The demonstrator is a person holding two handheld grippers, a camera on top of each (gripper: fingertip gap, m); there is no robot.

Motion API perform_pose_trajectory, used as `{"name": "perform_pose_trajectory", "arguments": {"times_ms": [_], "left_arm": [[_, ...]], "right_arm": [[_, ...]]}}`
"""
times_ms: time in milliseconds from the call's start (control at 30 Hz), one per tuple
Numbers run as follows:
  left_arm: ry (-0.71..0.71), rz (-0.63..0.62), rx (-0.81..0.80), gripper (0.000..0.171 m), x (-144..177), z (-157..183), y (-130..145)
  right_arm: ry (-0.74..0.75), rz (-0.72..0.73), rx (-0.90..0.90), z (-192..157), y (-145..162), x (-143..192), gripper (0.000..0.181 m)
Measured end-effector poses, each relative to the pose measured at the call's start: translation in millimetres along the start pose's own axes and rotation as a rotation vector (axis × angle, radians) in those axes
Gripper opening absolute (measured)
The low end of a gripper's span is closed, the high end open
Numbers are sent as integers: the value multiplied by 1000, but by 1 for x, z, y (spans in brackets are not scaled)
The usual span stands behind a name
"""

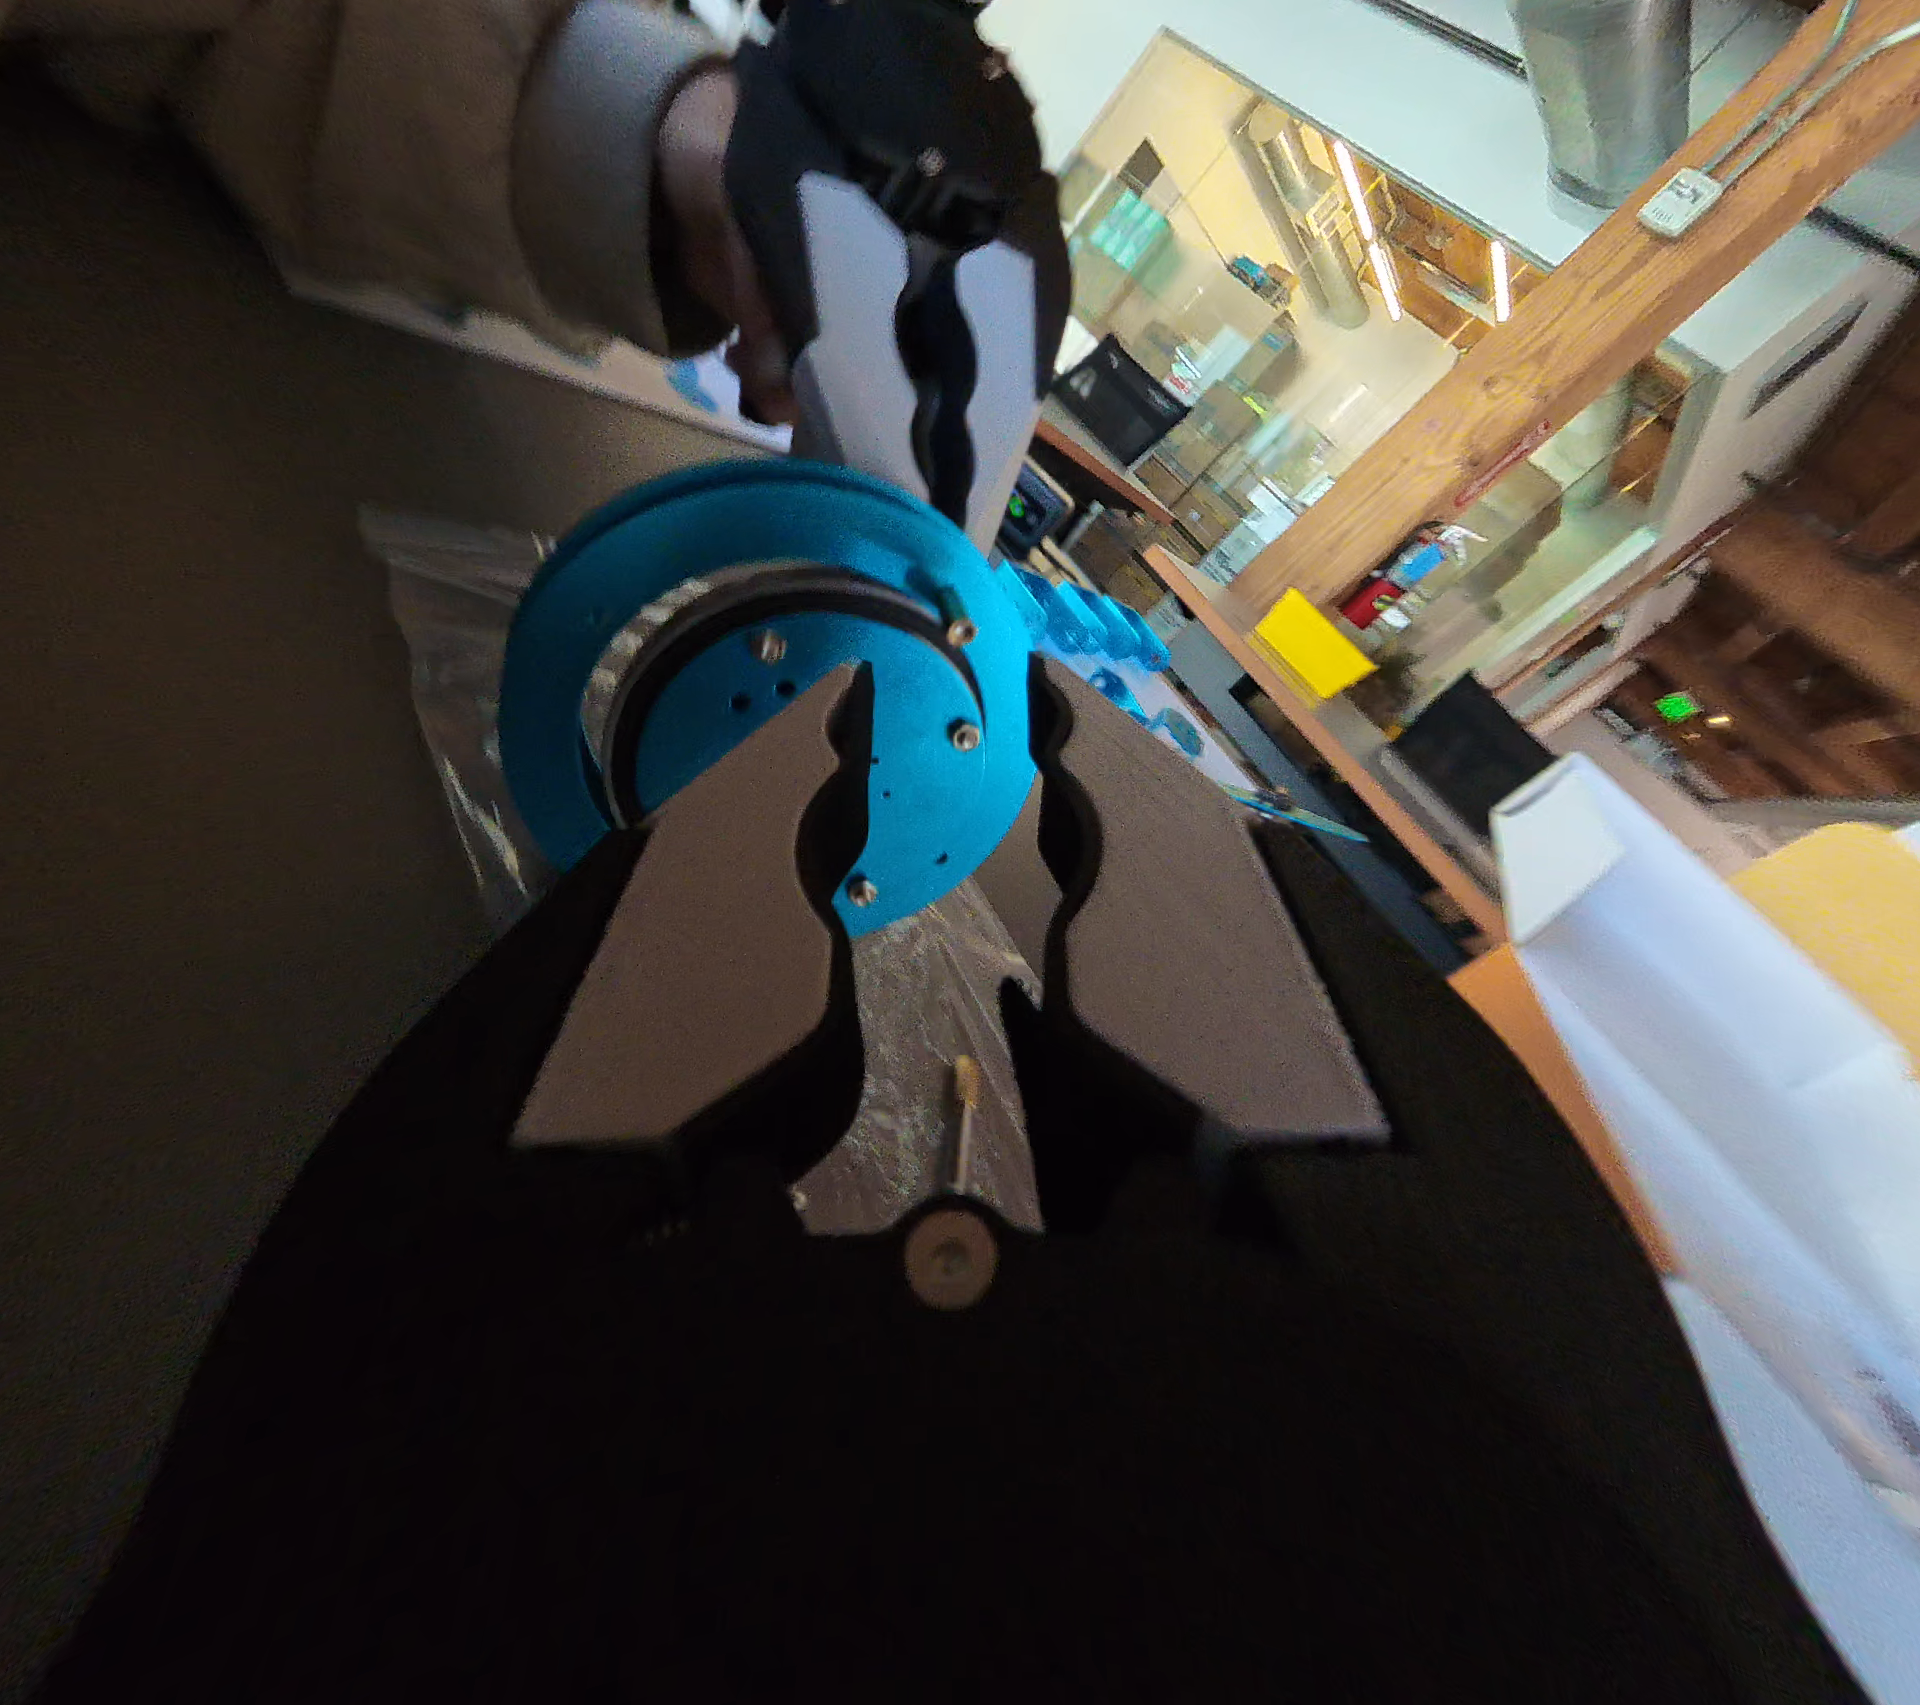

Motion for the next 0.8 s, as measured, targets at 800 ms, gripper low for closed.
{"name": "perform_pose_trajectory", "arguments": {"times_ms": [800], "left_arm": [[43,-3,-8,3,0,7,-1]], "right_arm": [[-139,40,331,0,-5,-18,5]]}}
Point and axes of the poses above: each gripper's, where its closed fingertips meet, x back along the fingers, y out of its underside, z = x × y across the jaws, the point moved 2 cm from there along x, back along the fingers, and after that the axes turned 8 degrees about x, right-handed, at the moved point
